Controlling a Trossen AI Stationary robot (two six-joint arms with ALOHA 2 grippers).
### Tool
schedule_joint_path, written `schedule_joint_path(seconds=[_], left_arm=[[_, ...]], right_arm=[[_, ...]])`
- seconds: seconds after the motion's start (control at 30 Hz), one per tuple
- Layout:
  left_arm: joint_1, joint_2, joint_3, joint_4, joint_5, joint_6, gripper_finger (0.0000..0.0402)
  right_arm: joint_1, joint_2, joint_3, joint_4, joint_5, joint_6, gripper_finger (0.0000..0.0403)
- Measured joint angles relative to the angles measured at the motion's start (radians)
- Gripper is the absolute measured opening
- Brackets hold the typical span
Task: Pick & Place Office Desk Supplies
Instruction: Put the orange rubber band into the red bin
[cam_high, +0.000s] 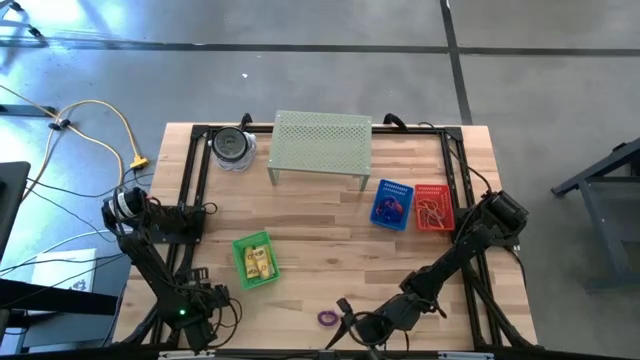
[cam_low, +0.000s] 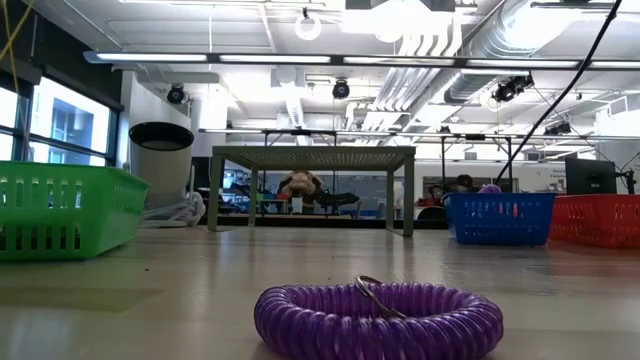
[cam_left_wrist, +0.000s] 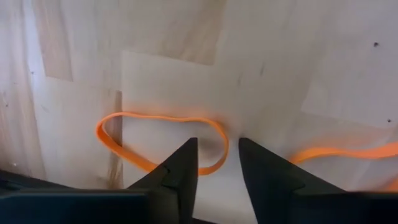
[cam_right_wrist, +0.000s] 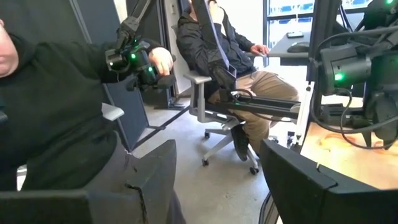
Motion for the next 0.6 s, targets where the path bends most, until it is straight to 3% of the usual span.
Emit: schedule_joint_path(seconds=[0.3,0.6], left_arm=[[-0.001,0.003,-0.001,0.006,0.003,0.031,0.0012],[0.017,0.006,0.051,-0.022,0.012,0.029,0.0001]], right_arm=[[-0.005,0.0,0.0,-0.016,0.0,0.0,0.022],[-0.004,0.0,0.0,-0.053,0.0,0.0,0.022]])
